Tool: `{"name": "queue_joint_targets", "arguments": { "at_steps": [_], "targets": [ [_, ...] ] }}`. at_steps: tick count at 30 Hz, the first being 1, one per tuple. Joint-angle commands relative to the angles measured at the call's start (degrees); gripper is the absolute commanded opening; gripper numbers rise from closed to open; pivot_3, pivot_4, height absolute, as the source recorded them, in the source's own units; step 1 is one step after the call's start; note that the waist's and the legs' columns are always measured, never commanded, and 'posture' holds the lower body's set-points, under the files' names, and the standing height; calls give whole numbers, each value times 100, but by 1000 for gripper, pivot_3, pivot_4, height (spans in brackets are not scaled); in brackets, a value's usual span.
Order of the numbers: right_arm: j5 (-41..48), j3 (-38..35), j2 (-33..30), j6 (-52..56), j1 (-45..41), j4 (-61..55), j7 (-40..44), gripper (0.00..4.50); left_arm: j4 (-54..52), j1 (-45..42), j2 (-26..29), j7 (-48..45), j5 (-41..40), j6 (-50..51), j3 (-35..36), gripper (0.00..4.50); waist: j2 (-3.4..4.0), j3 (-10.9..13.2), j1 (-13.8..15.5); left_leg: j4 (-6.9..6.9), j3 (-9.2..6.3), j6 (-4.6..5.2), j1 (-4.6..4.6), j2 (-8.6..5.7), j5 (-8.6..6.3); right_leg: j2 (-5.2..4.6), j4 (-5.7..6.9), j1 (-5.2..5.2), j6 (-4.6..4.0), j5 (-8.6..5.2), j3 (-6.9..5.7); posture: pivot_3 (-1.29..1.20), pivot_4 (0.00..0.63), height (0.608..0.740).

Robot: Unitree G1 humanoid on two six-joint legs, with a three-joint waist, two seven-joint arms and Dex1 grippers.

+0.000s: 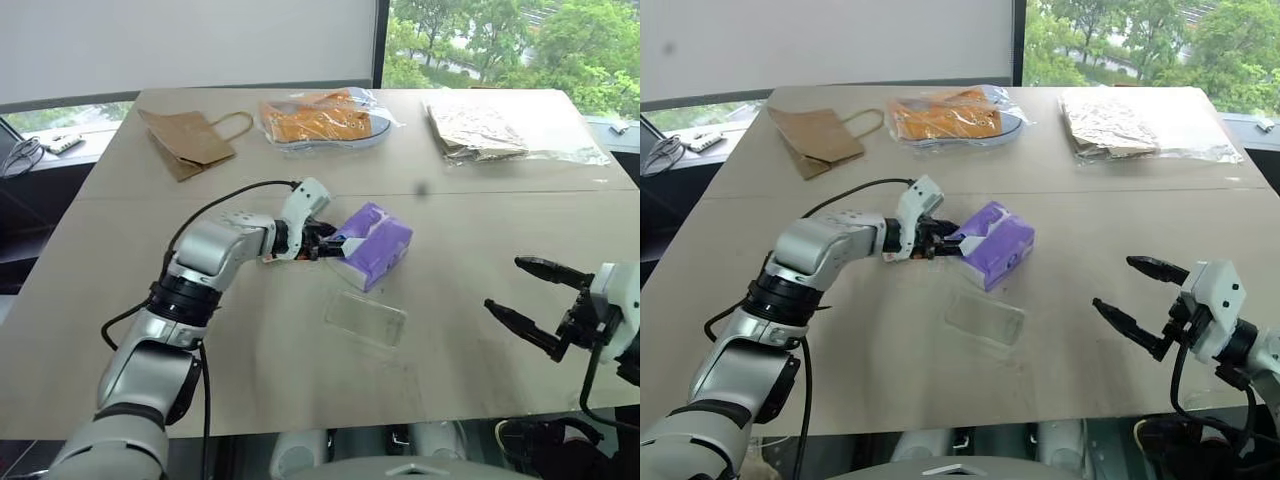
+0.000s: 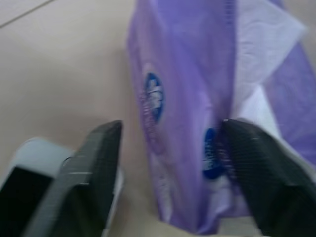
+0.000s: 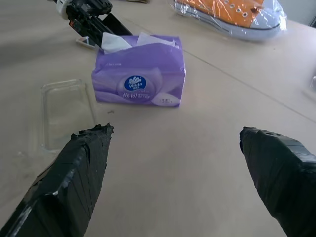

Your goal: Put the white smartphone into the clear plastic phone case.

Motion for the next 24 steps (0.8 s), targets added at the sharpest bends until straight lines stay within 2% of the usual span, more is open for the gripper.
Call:
{"name": "queue_joint_targets", "arguments": {
  "at_steps": [1, 2, 3, 4, 8, 14, 17, 21, 24],
  "targets": [
    [4, -216, 48, -132, 100, -211, -61, 4500, 20, -69, -116, -198, 189, -110, -54, 1389, 0, 0, 9, 1, 0, 0, 0, -1, 0, -3, 0, 1, -3, -3, 1, 0, 150, 740],
    [-14, -216, 57, -156, 124, -205, -63, 4500, 37, -62, -134, -218, 227, -123, -18, 858, 0, 0, 9, 2, -1, 1, 0, -1, 0, -5, 0, 1, -3, -4, 1, 0, 150, 740],
    [-25, -213, 61, -173, 138, -199, -62, 4500, 50, -59, -147, -237, 259, -129, 9, 619, 0, 0, 6, 3, -2, 1, 0, -2, 0, -5, 1, 1, -3, -4, 1, 0, 150, 740],
    [-44, -200, 66, -192, 141, -183, -61, 4500, 57, -39, -163, -244, 281, -187, 83, 34, 0, 0, 3, 3, -2, 1, 0, -1, 0, -5, 1, 1, -3, -4, 2, 0, 150, 740],
    [-165, -100, 74, -289, 78, -60, -58, 4500, -25, 5, -363, 16, -144, -265, 1123, 34, -1, 1, -6, 5, -6, 1, 0, 0, 0, -4, 3, 1, -3, -5, 0, 0, 150, 740],
    [-287, 263, 62, -379, -340, 168, -5, 4500, 68, -153, -180, 1610, -447, 444, 3189, 34, -2, 4, -38, 2, -16, 0, 2, 6, 1, 4, 6, -1, 19, 8, -1, 0, 150, 740],
    [-279, 465, 82, -392, -617, 292, 21, 4500, -253, 249, 223, 2221, -477, 1005, 4124, 34, -2, 4, -73, 1, -17, -1, 3, 6, 1, 4, 8, -1, 19, 9, -2, 0, 150, 740],
    [-298, 719, 130, -445, -887, 455, 92, 4500, -635, 1219, 779, 2379, -341, 1168, 4713, 34, -4, 6, -81, -1, -20, -14, 3, 5, 8, -2, 7, 0, 15, 11, -3, 0, 150, 740],
    [-248, 899, 197, -473, -1117, 546, 123, 4500, -723, 1817, 931, 2576, -216, 1065, 5078, 34, -11, 10, -1, 1, -18, -12, 1, 0, 6, -13, 5, 1, 14, 11, -6, 0, 150, 740]
  ]
}}
